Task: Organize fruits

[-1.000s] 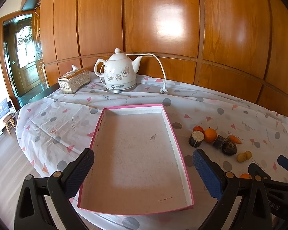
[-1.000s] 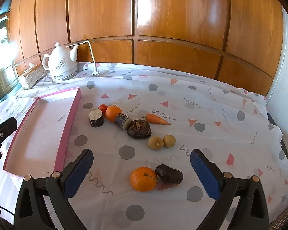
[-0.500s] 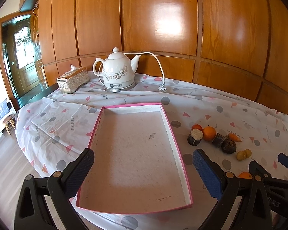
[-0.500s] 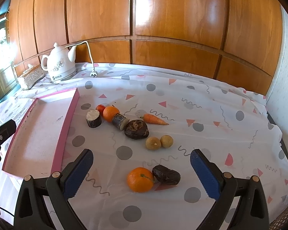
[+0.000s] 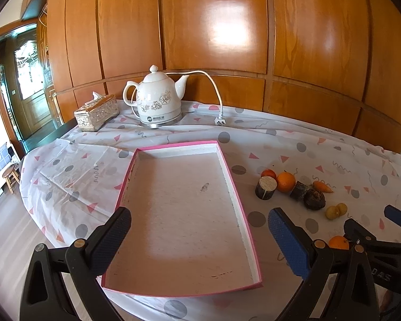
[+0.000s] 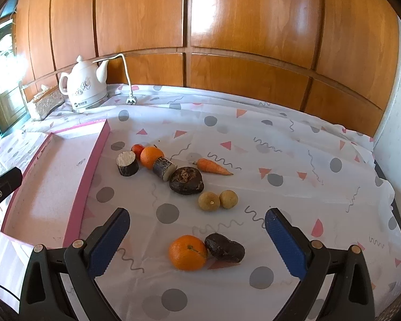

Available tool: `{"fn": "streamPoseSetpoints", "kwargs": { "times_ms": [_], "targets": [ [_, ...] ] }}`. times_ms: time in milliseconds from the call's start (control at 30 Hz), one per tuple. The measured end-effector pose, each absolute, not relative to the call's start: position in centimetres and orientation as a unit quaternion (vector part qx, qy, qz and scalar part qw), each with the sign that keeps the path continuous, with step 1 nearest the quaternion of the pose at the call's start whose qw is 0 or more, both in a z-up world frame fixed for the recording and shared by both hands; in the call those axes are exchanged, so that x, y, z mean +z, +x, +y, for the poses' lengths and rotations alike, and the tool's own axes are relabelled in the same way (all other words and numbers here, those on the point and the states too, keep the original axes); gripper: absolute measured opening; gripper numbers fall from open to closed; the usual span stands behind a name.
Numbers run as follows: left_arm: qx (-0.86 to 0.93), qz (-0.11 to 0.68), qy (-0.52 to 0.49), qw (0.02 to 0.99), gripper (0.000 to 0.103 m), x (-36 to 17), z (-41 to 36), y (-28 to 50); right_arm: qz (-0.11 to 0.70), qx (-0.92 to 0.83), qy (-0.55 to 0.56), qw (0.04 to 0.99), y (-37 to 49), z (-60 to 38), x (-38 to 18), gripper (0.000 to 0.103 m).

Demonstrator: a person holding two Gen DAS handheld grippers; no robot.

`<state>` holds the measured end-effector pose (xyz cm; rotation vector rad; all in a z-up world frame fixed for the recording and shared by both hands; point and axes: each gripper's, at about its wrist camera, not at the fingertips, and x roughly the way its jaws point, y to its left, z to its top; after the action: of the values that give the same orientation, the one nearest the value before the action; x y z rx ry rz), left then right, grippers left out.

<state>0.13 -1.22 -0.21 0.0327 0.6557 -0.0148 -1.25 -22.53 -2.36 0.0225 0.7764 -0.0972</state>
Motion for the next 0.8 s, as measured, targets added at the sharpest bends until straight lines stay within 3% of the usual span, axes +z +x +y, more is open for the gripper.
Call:
{"fn": "streamPoseSetpoints", "kwargs": {
  "times_ms": [433,800],
  "targets": [
    [-0.082,0.343,0.03,0.935,0.103,-0.2,-3.2,0.7,0.393,-0.026,-0.013,0.919,0.2,-26.5,-0.6,0.103],
    [-0.167,0.39,0.044,0.905,0.103,-1.2,-6.7,2.0,0.447,-0.09,-0.001,0.89,1.9,-36.3,-1.4,0.103]
  ]
}}
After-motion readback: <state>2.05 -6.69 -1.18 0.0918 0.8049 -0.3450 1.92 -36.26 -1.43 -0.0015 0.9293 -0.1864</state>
